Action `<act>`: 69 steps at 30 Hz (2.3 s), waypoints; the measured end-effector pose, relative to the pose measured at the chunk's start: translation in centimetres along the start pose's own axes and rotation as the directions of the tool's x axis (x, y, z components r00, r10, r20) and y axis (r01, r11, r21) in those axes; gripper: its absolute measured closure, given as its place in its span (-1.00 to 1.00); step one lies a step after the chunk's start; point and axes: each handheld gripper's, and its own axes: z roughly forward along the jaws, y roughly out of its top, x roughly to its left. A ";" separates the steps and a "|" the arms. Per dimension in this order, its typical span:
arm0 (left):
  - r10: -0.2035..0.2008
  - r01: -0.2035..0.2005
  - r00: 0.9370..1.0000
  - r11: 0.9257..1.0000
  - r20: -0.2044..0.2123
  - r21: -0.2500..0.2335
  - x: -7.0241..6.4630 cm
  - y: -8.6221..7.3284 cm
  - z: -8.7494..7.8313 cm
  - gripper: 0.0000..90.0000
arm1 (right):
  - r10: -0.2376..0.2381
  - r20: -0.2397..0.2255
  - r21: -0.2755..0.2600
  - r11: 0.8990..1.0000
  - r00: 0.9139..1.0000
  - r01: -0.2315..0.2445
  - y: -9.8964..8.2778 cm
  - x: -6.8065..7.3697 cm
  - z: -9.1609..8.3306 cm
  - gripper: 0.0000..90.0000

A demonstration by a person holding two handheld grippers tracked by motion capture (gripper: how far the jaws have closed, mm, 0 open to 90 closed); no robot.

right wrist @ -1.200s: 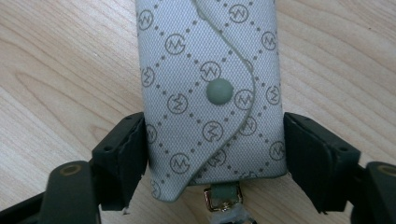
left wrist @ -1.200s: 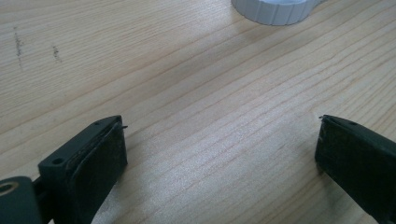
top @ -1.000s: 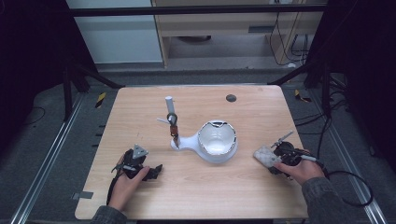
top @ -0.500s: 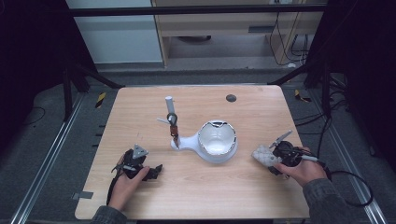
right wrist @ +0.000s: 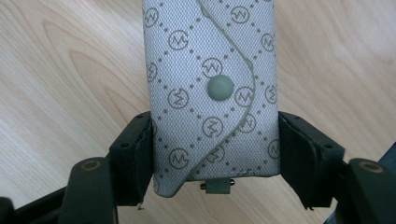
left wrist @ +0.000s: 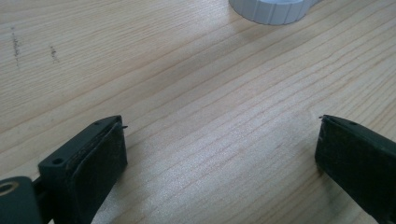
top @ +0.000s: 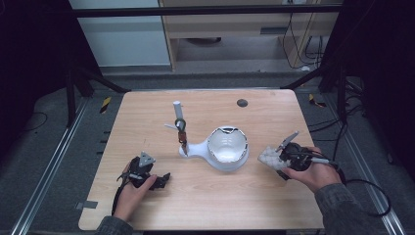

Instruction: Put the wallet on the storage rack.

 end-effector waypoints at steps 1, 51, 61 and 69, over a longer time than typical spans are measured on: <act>0.000 0.000 1.000 1.000 0.000 0.000 0.0 0.0 0.0 -0.97 | 0.000 0.000 0.000 1.000 1.000 0.000 0.0 0.0 0.0 -0.27; 0.001 -0.001 1.000 1.000 0.003 -0.003 -0.1 0.0 0.0 -0.97 | -0.226 0.050 0.015 0.974 0.973 0.226 9.8 4.7 -4.0 -0.28; -0.001 0.001 1.000 1.000 0.003 -0.004 -0.1 0.0 0.0 -0.97 | -0.267 0.033 0.065 0.962 0.963 0.264 11.9 6.0 -2.1 -0.28; 0.002 -0.002 1.000 1.000 0.004 -0.002 -0.1 0.0 0.0 -0.97 | -0.266 0.025 0.082 0.961 0.964 0.263 13.0 6.4 -1.7 -0.28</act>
